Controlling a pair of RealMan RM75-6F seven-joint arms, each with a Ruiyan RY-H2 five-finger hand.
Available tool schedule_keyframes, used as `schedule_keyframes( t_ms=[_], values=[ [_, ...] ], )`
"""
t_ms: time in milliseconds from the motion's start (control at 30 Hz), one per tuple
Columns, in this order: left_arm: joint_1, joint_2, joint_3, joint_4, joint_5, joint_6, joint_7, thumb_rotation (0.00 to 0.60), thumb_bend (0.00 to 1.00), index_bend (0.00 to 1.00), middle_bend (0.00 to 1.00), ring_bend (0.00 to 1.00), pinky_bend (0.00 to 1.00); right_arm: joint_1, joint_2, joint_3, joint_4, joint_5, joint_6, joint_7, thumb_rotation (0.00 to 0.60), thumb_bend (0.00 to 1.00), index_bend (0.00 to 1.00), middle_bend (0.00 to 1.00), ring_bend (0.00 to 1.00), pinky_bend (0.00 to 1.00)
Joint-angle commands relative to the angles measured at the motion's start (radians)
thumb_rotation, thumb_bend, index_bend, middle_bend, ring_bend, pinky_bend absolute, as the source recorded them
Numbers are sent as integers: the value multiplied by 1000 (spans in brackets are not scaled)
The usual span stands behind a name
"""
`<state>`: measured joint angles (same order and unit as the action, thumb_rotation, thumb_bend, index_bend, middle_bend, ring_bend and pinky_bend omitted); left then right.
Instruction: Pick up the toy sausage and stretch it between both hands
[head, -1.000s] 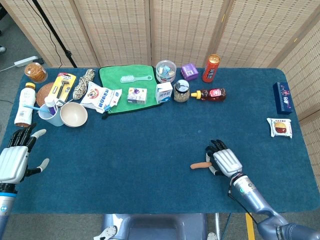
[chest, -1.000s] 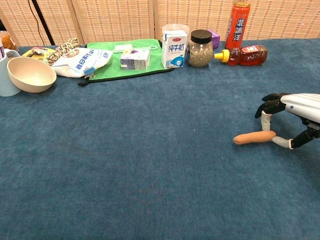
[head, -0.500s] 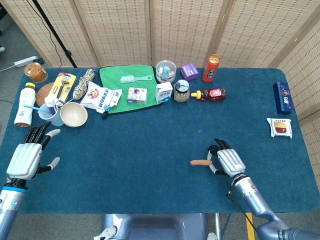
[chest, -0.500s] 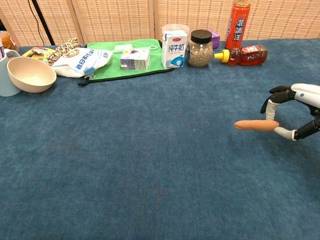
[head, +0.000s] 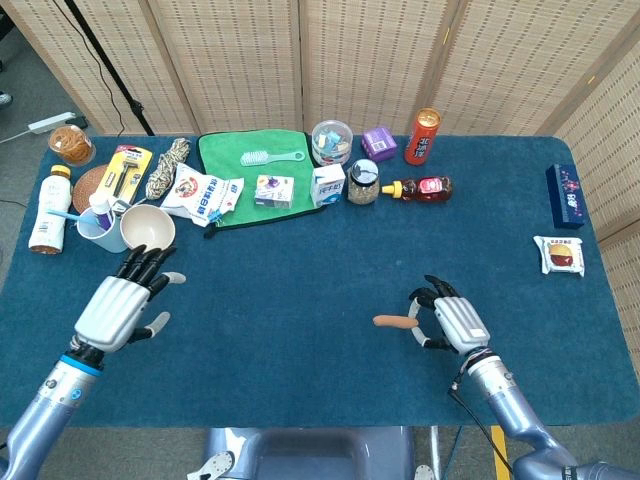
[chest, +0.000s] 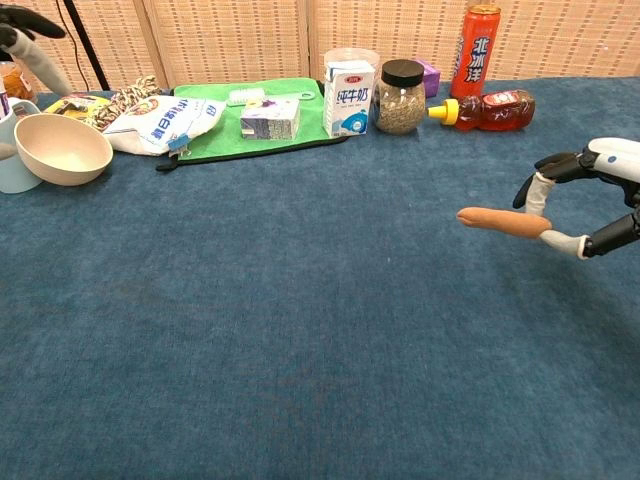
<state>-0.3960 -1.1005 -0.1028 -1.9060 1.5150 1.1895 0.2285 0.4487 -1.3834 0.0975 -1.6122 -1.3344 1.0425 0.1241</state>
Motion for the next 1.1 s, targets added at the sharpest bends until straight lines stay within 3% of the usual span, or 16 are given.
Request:
schedule_keyframes(
  t_ms=[33, 333, 867, 1100],
  values=[
    [-44, -37, -1, 30, 55, -32, -14, 600, 299, 323, 77, 65, 20, 8, 15, 14, -38, 25, -21, 20, 600, 540, 714, 297, 54, 88],
    [-136, -133, -14, 74, 129, -85, -39, 600, 296, 323, 77, 43, 20, 25, 32, 44, -112, 72, -54, 53, 600, 540, 714, 297, 54, 88],
    [-265, -314, -63, 170, 85, -162, -25, 600, 296, 342, 77, 40, 20, 63, 25, 88, -202, 122, -84, 72, 600, 540, 714, 297, 54, 88],
    [-303, -347, -73, 188, 68, -183, -45, 600, 296, 346, 77, 40, 20, 83, -2, 99, -213, 158, -87, 38, 600, 540, 714, 297, 54, 88]
  ],
)
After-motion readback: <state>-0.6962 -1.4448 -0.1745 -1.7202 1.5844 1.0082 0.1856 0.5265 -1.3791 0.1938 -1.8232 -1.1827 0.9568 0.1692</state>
